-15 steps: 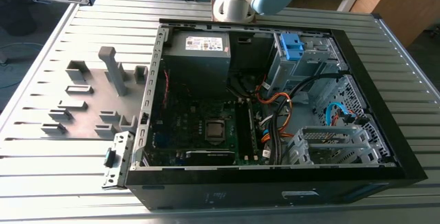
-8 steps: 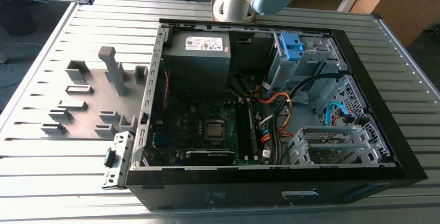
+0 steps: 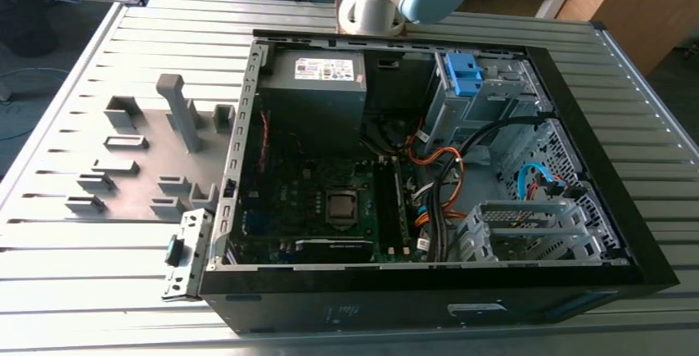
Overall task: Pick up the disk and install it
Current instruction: 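Pick up the disk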
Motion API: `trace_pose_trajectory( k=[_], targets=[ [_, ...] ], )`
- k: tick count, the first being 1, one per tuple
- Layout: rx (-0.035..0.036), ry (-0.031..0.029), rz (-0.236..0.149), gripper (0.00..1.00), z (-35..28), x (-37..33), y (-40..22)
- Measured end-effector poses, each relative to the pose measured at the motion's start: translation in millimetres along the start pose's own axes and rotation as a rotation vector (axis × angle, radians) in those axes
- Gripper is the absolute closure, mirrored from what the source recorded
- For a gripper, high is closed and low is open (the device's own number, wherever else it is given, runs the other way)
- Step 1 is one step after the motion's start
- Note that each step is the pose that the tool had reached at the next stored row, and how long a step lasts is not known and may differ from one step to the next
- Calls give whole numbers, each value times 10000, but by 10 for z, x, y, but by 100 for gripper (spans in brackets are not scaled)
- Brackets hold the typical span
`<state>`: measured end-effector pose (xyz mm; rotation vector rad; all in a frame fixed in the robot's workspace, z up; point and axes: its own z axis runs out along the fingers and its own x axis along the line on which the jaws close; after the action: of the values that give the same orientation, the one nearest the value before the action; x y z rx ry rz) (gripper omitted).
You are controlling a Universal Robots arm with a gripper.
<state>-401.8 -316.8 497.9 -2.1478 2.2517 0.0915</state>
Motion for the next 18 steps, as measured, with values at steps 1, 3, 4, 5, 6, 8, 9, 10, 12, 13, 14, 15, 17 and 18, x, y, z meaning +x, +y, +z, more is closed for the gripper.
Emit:
trace_pose_trajectory(
  k=[1,3,4,5,6,8,9,10,12,13,14,15,17,18],
  targets=[
    [0,0,0,64,-3,0,0],
    [-1,0,0,64,-9,-1,0],
    [0,0,0,64,-12,-1,0],
    [0,0,0,64,-17,-1,0],
    [-1,0,0,64,-21,-2,0],
    [-1,0,0,64,-30,-2,0],
    [-1,0,0,64,-33,-2,0],
    [0,0,0,64,-36,-2,0],
    [-1,0,0,64,-41,-3,0],
    [0,0,1,64,-41,-3,0],
    [1,-1,0,64,-40,-3,0],
    [1,-1,0,64,-41,-3,0],
    [0,0,0,64,-41,-3,0],
    [0,0,0,64,-41,-3,0]
  ],
)
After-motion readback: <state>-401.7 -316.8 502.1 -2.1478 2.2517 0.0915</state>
